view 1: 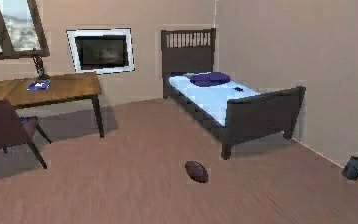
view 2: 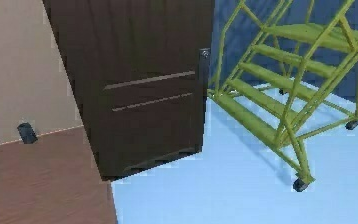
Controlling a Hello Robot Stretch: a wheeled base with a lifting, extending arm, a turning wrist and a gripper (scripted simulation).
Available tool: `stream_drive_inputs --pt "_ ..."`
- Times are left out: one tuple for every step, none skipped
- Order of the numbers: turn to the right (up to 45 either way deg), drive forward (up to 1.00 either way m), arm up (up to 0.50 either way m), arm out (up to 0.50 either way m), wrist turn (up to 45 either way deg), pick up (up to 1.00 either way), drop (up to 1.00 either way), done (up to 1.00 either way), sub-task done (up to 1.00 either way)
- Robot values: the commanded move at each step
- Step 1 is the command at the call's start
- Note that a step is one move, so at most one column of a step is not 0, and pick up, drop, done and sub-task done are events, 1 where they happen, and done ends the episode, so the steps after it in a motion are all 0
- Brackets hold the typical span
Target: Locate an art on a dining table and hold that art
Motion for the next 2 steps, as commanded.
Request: stream_drive_inputs --pt "-30.0 0.0 0.0 0.0 0.0 0.0 0.0 0.0 0.0" --pt "0.0 1.0 0.0 0.0 0.0 0.0 0.0 0.0 0.0"
